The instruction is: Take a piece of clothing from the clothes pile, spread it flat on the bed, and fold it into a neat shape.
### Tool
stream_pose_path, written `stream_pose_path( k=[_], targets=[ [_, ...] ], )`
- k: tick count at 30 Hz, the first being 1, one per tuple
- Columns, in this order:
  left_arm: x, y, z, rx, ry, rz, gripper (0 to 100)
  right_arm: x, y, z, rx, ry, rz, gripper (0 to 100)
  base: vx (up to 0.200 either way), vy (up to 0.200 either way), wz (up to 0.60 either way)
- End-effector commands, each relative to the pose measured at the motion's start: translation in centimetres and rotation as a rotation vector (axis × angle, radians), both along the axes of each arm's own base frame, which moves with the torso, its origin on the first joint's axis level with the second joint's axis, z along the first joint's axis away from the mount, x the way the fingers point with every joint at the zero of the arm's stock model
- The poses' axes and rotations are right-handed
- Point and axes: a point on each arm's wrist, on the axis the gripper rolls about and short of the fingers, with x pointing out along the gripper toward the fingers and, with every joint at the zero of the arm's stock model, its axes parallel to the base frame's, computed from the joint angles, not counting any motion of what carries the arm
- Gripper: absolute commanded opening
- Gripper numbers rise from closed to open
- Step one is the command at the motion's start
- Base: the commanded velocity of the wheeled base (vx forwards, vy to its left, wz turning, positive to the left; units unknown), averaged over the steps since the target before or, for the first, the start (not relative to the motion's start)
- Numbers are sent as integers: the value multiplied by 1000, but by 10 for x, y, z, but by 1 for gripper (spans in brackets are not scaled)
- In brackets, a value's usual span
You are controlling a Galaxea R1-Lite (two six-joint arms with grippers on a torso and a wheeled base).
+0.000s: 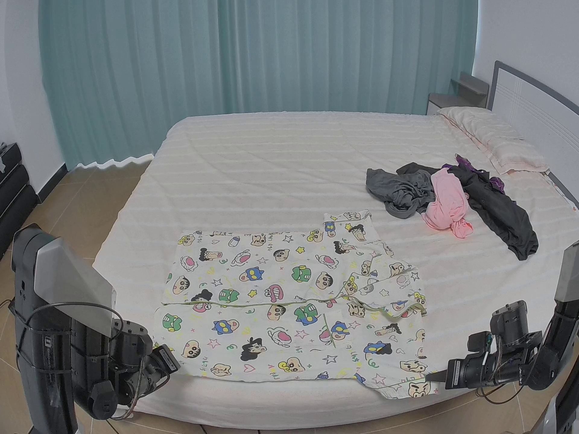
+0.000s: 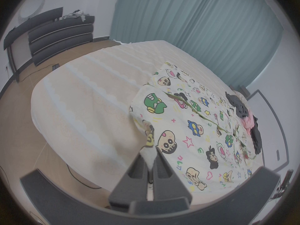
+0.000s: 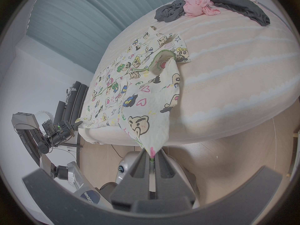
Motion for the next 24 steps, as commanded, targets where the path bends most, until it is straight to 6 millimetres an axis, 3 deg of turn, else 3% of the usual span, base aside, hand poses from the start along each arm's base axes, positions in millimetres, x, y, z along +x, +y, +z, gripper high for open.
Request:
stream_pose_path(
  k=[1, 9, 19, 24],
  targets=[
    [-5, -1, 7, 22, 1, -32, 0, -6, -3, 4, -2, 3, -8, 0, 0, 0, 0],
    [-19, 3, 28, 120, 56, -120, 0, -14, -5, 12, -5, 11, -10, 0, 0, 0, 0],
    [-28, 6, 24, 195, 154, -181, 0, -25, -3, 14, -47, 64, 9, 0, 0, 0, 0],
    [-40, 9, 33, 247, 211, -228, 0, -32, -2, 14, -111, 90, 10, 0, 0, 0, 0]
  ],
)
